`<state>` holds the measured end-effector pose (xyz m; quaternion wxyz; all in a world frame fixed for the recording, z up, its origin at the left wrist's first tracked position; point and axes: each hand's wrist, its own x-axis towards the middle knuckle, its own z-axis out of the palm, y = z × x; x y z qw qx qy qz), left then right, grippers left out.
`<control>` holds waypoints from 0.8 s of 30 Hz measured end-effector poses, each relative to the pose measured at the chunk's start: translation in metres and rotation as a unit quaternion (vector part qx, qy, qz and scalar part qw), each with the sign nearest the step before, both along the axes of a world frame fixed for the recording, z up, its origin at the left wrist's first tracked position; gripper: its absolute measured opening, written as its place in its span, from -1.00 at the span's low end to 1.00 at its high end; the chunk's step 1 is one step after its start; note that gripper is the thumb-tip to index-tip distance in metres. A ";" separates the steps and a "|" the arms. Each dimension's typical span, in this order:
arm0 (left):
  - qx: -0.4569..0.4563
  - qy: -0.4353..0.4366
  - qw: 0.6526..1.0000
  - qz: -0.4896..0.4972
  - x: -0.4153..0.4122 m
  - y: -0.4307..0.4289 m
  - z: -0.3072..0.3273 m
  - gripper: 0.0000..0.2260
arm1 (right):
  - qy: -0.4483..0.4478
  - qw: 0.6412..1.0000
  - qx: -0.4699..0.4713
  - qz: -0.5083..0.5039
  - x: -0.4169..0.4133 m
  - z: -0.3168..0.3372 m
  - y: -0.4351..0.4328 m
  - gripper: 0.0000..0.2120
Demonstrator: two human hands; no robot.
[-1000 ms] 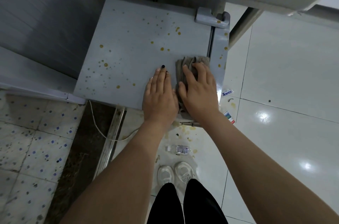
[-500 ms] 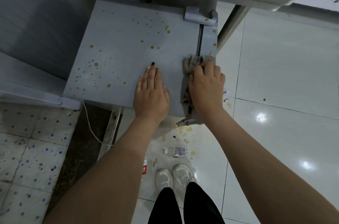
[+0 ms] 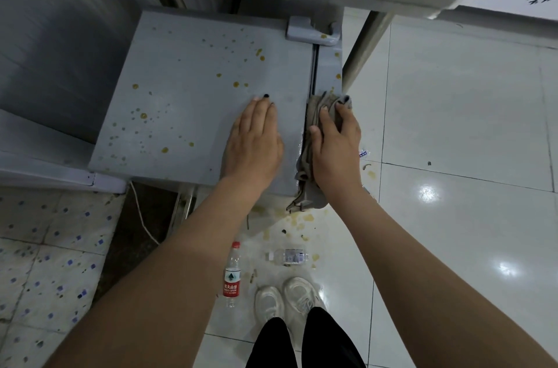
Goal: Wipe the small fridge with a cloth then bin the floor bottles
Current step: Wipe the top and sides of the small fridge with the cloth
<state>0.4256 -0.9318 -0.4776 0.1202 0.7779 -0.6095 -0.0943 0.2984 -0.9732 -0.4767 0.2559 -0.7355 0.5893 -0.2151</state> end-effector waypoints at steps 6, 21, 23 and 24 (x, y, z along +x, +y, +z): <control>0.003 0.037 0.998 -0.041 -0.011 -0.052 -0.005 -0.57 | -0.004 1.000 -0.023 0.004 0.002 -0.002 -0.011 -0.63; 0.001 0.019 0.999 -0.035 -0.010 -0.054 -0.006 -0.50 | 0.034 0.999 -0.012 0.027 0.024 0.000 -0.115 -0.61; 0.004 0.020 0.999 -0.031 -0.011 -0.054 -0.005 -0.51 | 0.039 0.999 -0.008 0.027 0.023 0.000 -0.114 -0.61; 0.004 0.019 0.999 -0.031 -0.011 -0.054 -0.004 -0.51 | 0.039 0.999 -0.005 0.024 0.022 0.001 -0.112 -0.61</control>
